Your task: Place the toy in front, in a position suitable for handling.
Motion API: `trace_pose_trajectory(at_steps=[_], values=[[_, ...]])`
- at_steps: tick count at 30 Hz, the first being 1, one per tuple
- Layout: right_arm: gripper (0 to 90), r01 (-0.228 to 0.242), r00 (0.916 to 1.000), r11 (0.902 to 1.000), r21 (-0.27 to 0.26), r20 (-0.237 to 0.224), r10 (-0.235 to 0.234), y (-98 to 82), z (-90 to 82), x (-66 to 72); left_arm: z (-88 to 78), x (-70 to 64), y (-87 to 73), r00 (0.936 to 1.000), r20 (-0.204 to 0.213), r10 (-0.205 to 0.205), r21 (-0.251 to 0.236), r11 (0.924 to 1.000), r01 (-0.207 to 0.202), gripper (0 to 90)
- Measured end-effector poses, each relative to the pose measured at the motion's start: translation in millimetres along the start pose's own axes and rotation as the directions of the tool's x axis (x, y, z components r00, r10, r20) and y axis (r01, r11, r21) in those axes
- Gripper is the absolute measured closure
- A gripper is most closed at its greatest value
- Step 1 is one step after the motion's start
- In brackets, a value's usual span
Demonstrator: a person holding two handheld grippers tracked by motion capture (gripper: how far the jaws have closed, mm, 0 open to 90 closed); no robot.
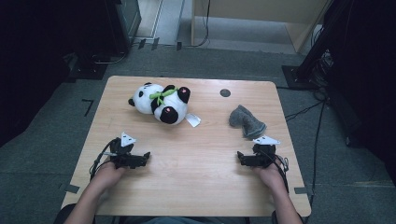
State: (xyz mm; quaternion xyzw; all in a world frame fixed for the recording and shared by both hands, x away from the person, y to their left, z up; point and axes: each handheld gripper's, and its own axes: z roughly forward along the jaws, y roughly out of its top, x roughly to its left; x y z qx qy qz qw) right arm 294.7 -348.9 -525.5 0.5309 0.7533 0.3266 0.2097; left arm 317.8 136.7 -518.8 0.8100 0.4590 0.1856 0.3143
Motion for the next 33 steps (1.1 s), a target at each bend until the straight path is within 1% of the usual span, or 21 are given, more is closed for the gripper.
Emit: trace_pose_trajectory(at_steps=[1, 4, 12, 18, 25, 26, 27, 30, 33], values=[[1.1, 0.007, 1.0, 1.0, -0.001, -0.002, -0.007, -0.3, -0.2, -0.6, 0.5, -0.4, 0.5, 1.0, 0.001, 0.001, 0.0, 1.0, -0.001, 0.0], [1.1, 0.001, 1.0, 1.0, 0.001, 0.0, -0.001, -0.7, -0.7, -0.6, 0.8, -0.5, 0.9, 1.0, 0.001, 0.002, 0.0, 1.0, -0.002, 0.0], [0.6, 0.006, 1.0, 1.0, 0.002, -0.003, -0.006, 0.0, 0.1, -2.9, 1.7, -0.6, 1.7, 0.9999, 0.008, 0.007, -0.001, 1.0, -0.007, 0.0], [0.6, -0.017, 0.9997, 0.9999, 0.002, 0.019, 0.017, -0.2, -0.3, -5.5, 1.7, -2.4, 1.8, 1.0, -0.002, -0.002, 0.0, 1.0, 0.002, 0.0], [0.6, -0.02, 0.9995, 0.9998, 0.002, 0.023, 0.02, -0.2, -0.3, -5.1, 1.7, -2.9, 1.9, 1.0, -0.006, -0.006, 0.001, 1.0, 0.006, 0.0], [0.6, -0.019, 0.9995, 0.9998, 0.001, 0.023, 0.019, 0.0, -0.1, -5.3, 1.6, -2.4, 1.8, 1.0, -0.001, -0.001, 0.001, 1.0, 0.001, 0.0], [0.6, -0.019, 0.9996, 0.9998, 0.001, 0.023, 0.019, 0.1, 0.0, -5.4, 1.3, -0.9, 1.3, 0.9998, 0.013, 0.015, -0.001, 0.9999, -0.015, 0.0], [0.5, -0.026, 0.9993, 0.9997, 0.0, 0.027, 0.026, 0.6, 0.6, -5.1, 1.9, 2.2, 2.9, 0.9984, 0.038, 0.041, 0.006, 0.9991, -0.041, 0.0], [0.5, -0.025, 0.9993, 0.9997, -0.001, 0.027, 0.025, 0.9, 1.0, -5.2, 2.7, 2.3, 5.1, 0.9983, 0.04, 0.043, 0.016, 0.9989, -0.043, 0.0]])
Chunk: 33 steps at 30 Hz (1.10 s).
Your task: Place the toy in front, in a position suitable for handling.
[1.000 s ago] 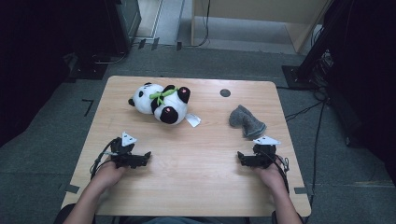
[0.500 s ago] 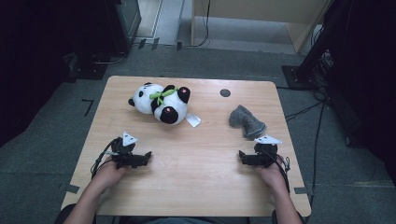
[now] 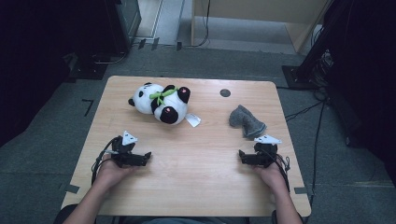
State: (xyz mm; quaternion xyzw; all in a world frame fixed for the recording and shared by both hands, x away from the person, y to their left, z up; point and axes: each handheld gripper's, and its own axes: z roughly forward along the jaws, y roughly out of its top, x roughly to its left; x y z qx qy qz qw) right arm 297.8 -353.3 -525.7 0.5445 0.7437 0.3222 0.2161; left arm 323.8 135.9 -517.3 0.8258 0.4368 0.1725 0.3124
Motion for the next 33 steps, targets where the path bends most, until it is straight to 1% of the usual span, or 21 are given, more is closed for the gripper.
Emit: trace_pose_trajectory(at_steps=[2, 3, 4, 5, 6, 7, 8, 9, 10, 11, 13, 15, 17, 20, 23, 25, 26, 27, 30, 31, 33], values=[[0.7, 0.006, 0.9999, 1.0, 0.007, -0.01, -0.006, 0.7, -0.3, -0.9, -0.1, 0.6, 2.1, 1.0, 0.005, 0.004, 0.016, 0.9999, -0.004, 0.0], [1.0, 0.001, 0.9999, 0.9999, 0.015, -0.014, -0.001, 1.6, -0.7, -1.2, -0.9, 0.6, 2.3, 1.0, 0.007, -0.007, 0.009, 0.9999, 0.007, 0.5], [2.6, -0.008, 0.9997, 0.9997, 0.021, -0.021, 0.009, 2.7, -1.3, -1.9, -2.7, 0.7, 3.0, 0.9998, 0.014, -0.012, -0.001, 0.9999, 0.012, 5.0], [7.2, -0.021, 0.9991, 0.9995, 0.025, -0.036, 0.022, 4.2, -2.5, -2.7, -5.2, 0.7, 3.6, 0.9996, 0.028, -0.011, -0.015, 0.9998, 0.011, 13.6], [14.5, -0.04, 0.9968, 0.9989, 0.026, -0.068, 0.042, 6.2, -5.0, -3.3, -7.8, 0.5, 5.6, 0.9989, 0.047, -0.002, -0.021, 0.9998, 0.003, 19.1], [16.1, -0.066, 0.9918, 0.9975, 0.024, -0.108, 0.068, 8.2, -7.1, -4.0, -9.1, 0.4, 7.3, 0.9983, 0.058, 0.001, -0.023, 0.9997, 0.0, 18.0], [16.0, -0.078, 0.9904, 0.9966, 0.025, -0.113, 0.08, 9.0, -7.7, -3.8, -10.7, 0.7, 9.7, 0.9976, 0.069, -0.001, -0.024, 0.9997, 0.003, 18.9], [16.0, -0.072, 0.9915, 0.9972, 0.022, -0.107, 0.074, 9.8, -8.7, -2.8, -11.2, 0.7, 10.6, 0.9971, 0.076, -0.006, -0.025, 0.9996, 0.008, 22.7], [16.0, -0.059, 0.9927, 0.9981, 0.017, -0.104, 0.06, 10.0, -9.0, -2.2, -11.1, 0.9, 11.9, 0.9958, 0.092, -0.005, -0.023, 0.9997, 0.007, 24.6], [16.0, -0.052, 0.9939, 0.9985, 0.014, -0.097, 0.053, 10.6, -9.3, -1.2, -10.9, 0.8, 13.1, 0.9951, 0.099, 0.0, -0.016, 0.9999, 0.002, 24.6], [16.1, -0.055, 0.9938, 0.9984, 0.012, -0.096, 0.056, 11.7, -9.9, -0.6, -10.0, 1.6, 16.1, 0.9925, 0.122, 0.01, 0.003, 0.9999, -0.011, 24.6], [16.1, -0.05, 0.9946, 0.9987, 0.007, -0.09, 0.051, 13.6, -11.3, 0.5, -10.3, 3.3, 19.3, 0.9907, 0.136, -0.001, 0.009, 1.0, -0.001, 25.0], [16.5, -0.042, 0.9957, 0.9991, -0.005, -0.083, 0.042, 15.8, -13.5, 1.9, -12.2, 4.6, 22.2, 0.9873, 0.158, -0.011, -0.001, 0.9999, 0.011, 25.2], [18.5, -0.033, 0.9957, 0.9995, -0.004, -0.087, 0.032, 18.4, -14.6, 2.9, -16.4, 3.9, 26.0, 0.9876, 0.156, 0.012, -0.027, 0.9996, -0.008, 25.1], [18.8, -0.029, 0.9946, 0.9994, 0.019, -0.099, 0.031, 20.3, -13.9, 2.8, -20.1, 2.0, 29.6, 0.9915, 0.121, 0.048, -0.059, 0.9974, -0.042, 25.1], [18.7, -0.018, 0.995, 0.9995, 0.027, -0.098, 0.02, 21.0, -13.6, 3.2, -20.9, 2.3, 31.9, 0.9914, 0.119, 0.054, -0.066, 0.9968, -0.046, 25.1], [18.7, -0.004, 0.9947, 0.9997, 0.026, -0.103, 0.007, 21.1, -14.0, 3.7, -20.9, 2.9, 33.2, 0.9912, 0.122, 0.052, -0.065, 0.9969, -0.045, 25.1], [18.7, 0.005, 0.9951, 0.9997, 0.025, -0.099, -0.003, 21.2, -14.3, 4.2, -20.9, 4.2, 34.3, 0.9904, 0.129, 0.049, -0.068, 0.9969, -0.041, 25.1], [18.7, 0.014, 0.9951, 0.9996, 0.023, -0.098, -0.012, 22.2, -15.0, 5.3, -21.0, 7.7, 36.0, 0.9881, 0.15, 0.033, -0.084, 0.9962, -0.021, 25.9], [18.7, 0.018, 0.9952, 0.9997, 0.019, -0.097, -0.016, 22.6, -15.4, 5.7, -21.2, 9.1, 37.2, 0.9869, 0.16, 0.021, -0.088, 0.9961, -0.007, 25.8], [18.7, 0.015, 0.9953, 0.9998, 0.014, -0.096, -0.014, 23.4, -16.2, 6.2, -23.0, 12.7, 39.8, 0.9788, 0.204, 0.015, -0.116, 0.9933, 0.009, 22.8]])
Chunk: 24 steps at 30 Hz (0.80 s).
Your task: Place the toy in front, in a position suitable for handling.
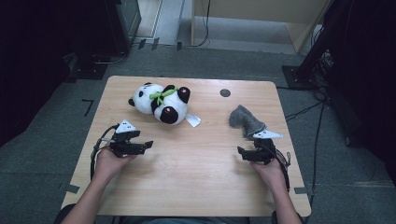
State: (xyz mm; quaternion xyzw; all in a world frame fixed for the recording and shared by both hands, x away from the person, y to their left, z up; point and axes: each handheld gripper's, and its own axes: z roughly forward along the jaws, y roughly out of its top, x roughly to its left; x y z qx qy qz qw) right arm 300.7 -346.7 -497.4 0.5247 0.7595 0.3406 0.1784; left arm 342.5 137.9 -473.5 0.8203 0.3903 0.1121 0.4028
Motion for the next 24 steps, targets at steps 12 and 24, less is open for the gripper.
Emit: trace_pose_trajectory(at_steps=[12, 24], values=[[28.0, 0.013, 0.9988, 0.9998, -0.015, -0.046, -0.014, 3.5, -1.4, 2.8, 3.4, 7.7, 22.4, 0.9992, -0.021, 0.034, 0.01, 0.9994, -0.034, 35.0], [36.3, 0.032, 0.9971, 0.9995, -0.006, -0.069, -0.032, 4.4, -1.9, 2.3, 5.8, 16.8, 51.1, 0.9977, -0.024, 0.064, 0.021, 0.9978, -0.063, 39.8]])
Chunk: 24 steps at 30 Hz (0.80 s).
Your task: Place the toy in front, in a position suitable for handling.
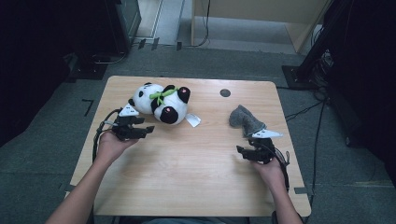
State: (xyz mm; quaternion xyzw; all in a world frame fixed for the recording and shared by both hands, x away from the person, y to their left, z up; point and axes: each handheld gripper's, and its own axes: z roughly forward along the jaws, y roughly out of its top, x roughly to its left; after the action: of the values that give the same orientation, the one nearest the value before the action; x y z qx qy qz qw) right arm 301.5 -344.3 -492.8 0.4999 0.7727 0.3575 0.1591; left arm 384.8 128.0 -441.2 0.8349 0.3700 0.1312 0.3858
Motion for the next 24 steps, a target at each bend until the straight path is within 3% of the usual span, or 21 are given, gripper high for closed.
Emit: trace_pose_trajectory(at_steps=[7, 15, 18, 21, 24], values=[[36.6, -0.006, 0.9998, 0.9999, 0.015, -0.02, 0.007, -0.9, 2.3, 0.1, -2.8, 13.1, 25.4, 0.9998, 0.011, -0.017, -0.019, 0.9997, 0.017, 38.7], [35.6, -0.018, 0.9991, 0.9988, 0.046, -0.037, 0.02, -5.0, 8.0, -2.1, 7.9, 27.8, 53.9, 0.9997, 0.011, -0.021, -0.002, 0.9998, 0.021, 38.0], [36.0, -0.034, 0.9967, 0.9973, 0.065, -0.071, 0.038, -7.3, 11.1, -3.0, 12.3, 32.7, 64.5, 0.9997, 0.005, -0.024, 0.005, 0.9997, 0.024, 38.4], [35.9, -0.007, 0.9978, 0.9971, 0.076, -0.065, 0.012, -8.7, 13.1, -1.7, 16.1, 37.8, 74.9, 0.9994, -0.001, -0.035, -0.002, 0.9994, 0.035, 37.3], [36.0, 0.003, 0.9981, 0.9974, 0.072, -0.061, 0.001, -9.0, 13.9, -0.1, 21.1, 43.1, 83.5, 0.9977, 0.019, -0.064, -0.011, 0.9978, 0.065, 35.9]])
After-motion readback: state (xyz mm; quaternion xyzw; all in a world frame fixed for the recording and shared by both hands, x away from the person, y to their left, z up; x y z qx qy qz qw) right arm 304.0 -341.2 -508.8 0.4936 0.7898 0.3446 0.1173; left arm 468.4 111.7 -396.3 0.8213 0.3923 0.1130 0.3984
